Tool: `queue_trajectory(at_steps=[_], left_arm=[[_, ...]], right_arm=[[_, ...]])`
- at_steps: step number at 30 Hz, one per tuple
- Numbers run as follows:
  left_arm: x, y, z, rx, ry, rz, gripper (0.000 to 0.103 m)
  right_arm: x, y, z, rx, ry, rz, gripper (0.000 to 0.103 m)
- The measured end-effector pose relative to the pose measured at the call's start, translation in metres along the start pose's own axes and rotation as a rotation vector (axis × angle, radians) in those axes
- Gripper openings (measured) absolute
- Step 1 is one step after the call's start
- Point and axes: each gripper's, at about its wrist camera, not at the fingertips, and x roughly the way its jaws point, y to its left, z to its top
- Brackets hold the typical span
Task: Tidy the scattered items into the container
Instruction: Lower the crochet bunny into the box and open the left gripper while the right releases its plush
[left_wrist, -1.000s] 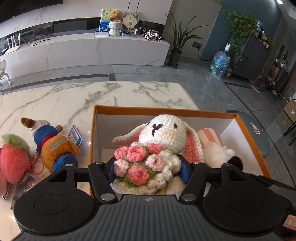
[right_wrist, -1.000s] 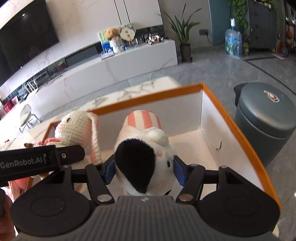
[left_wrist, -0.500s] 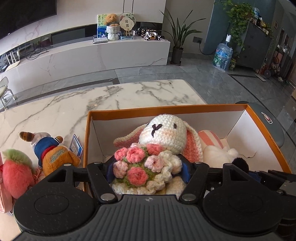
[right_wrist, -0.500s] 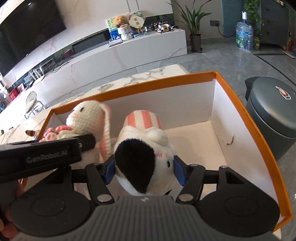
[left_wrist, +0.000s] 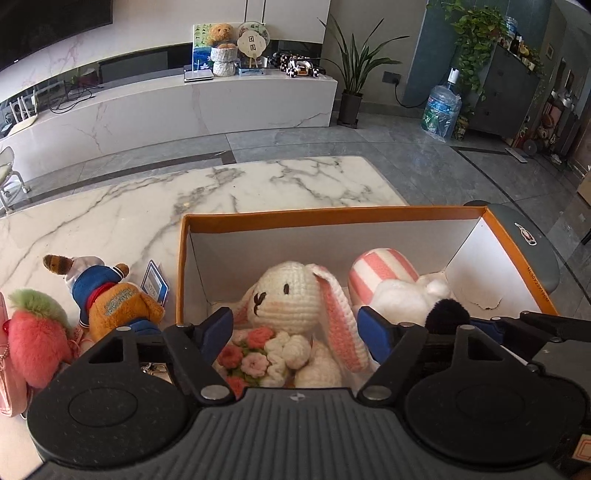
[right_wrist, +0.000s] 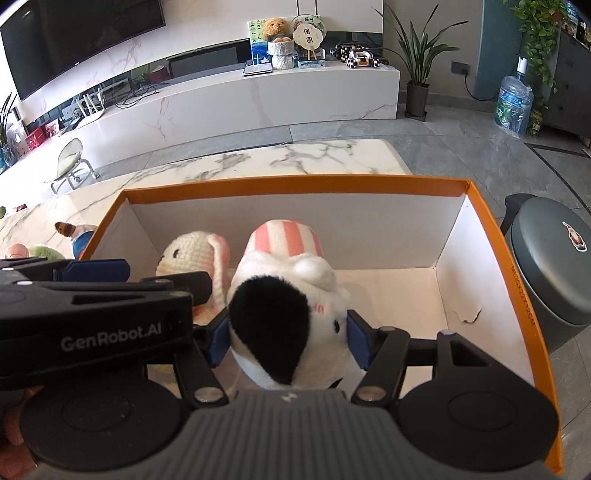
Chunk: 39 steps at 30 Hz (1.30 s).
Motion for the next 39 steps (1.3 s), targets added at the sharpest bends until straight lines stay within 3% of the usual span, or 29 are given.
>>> queue_trajectory(at_steps=[11,23,26,39], left_arm=[[-0.014,0.012,0.001,-0.039,-0.023,-0.004,0.088],[-0.019,0.013,-0.001,-0.049,-0.030,-0.012,0.088],[-0.018,0.013,-0.003,-0.043,-0.023,-0.004,0.082],[-0.044,0.013,-0.012,-0.037,-0.048,0.007,0.079]], right_arm=[[0.007,0.009,0.001,0.030,0.027,-0.032,0.066],[0.009,0.019,0.002,-0.018,0.015,-0.052,0.074],[0.008,0.017,0.000,-0.010,0.018,-0.047,0.073],[-0.025,0.020,-0.015,0.015,-0.009,-0.042,0.072]])
